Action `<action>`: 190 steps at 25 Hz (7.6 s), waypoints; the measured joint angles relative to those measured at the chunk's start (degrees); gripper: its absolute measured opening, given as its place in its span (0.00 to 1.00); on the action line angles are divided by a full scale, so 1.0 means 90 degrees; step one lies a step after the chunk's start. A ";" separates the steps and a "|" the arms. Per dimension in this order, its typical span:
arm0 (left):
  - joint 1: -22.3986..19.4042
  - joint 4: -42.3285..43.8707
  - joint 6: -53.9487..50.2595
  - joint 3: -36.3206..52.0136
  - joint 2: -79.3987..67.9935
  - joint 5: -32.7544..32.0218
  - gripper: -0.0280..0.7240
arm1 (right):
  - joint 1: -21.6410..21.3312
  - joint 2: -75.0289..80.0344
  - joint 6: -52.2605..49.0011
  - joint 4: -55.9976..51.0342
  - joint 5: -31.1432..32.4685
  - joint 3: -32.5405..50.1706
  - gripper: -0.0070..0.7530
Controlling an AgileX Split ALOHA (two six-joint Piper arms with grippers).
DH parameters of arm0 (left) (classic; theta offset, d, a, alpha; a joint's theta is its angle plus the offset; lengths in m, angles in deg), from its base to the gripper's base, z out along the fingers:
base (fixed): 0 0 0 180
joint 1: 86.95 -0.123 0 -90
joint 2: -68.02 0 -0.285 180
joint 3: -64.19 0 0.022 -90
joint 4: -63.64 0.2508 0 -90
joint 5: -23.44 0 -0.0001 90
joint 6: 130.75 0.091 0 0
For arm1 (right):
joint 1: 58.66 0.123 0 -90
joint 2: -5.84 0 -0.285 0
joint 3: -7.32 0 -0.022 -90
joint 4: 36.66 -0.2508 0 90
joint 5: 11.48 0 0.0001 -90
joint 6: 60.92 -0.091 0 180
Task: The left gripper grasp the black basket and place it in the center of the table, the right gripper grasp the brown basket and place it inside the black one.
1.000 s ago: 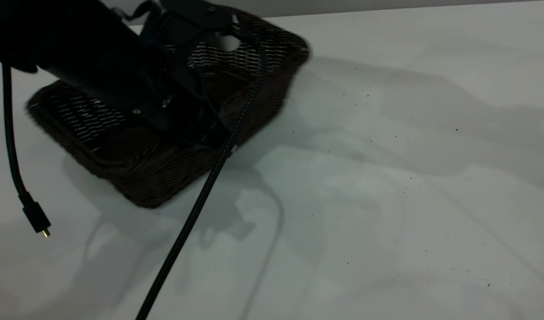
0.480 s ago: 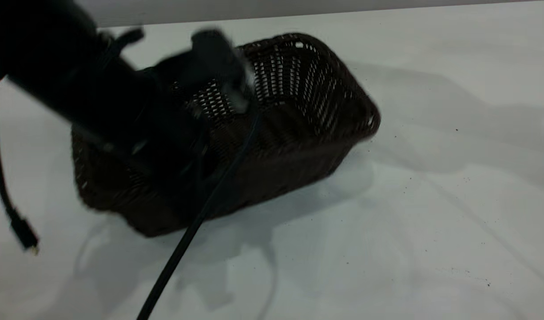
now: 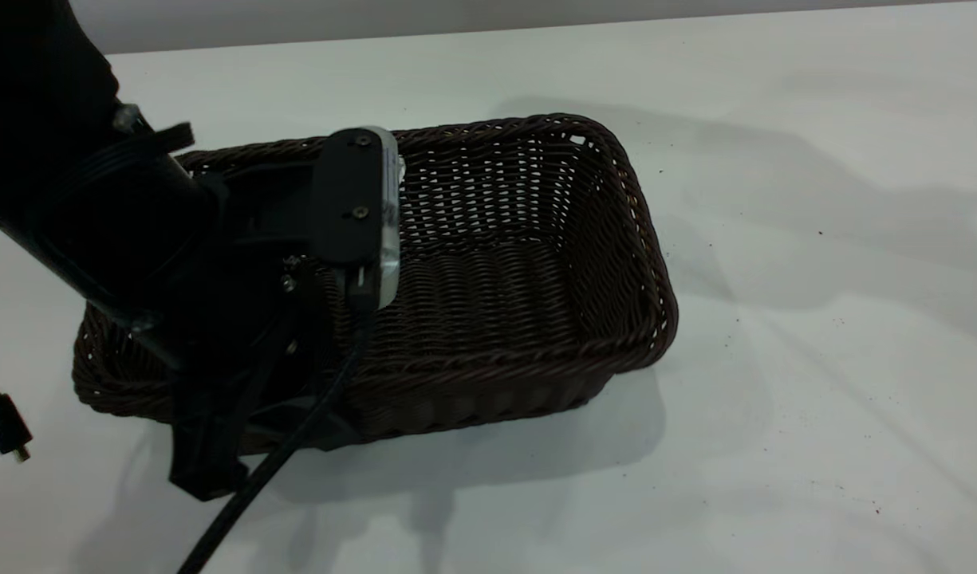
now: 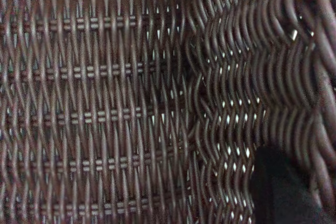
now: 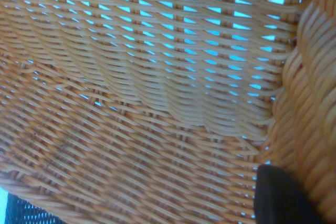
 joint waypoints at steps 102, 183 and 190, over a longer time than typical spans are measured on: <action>0.0652 -0.2375 0.0203 -0.0953 0.5391 0.3479 0.72 | 0.1675 0.3335 0.0597 -0.0522 0.2441 -0.1391 0.14; 0.0652 -0.2552 0.0203 -0.0953 0.5386 0.3485 0.72 | 0.1664 0.4123 0.0130 0.0383 0.2876 -0.2889 0.54; 0.0652 -0.2546 0.0203 -0.0953 0.5386 0.3497 0.72 | 0.1664 0.3853 -0.0117 0.0933 0.2884 -0.3779 0.54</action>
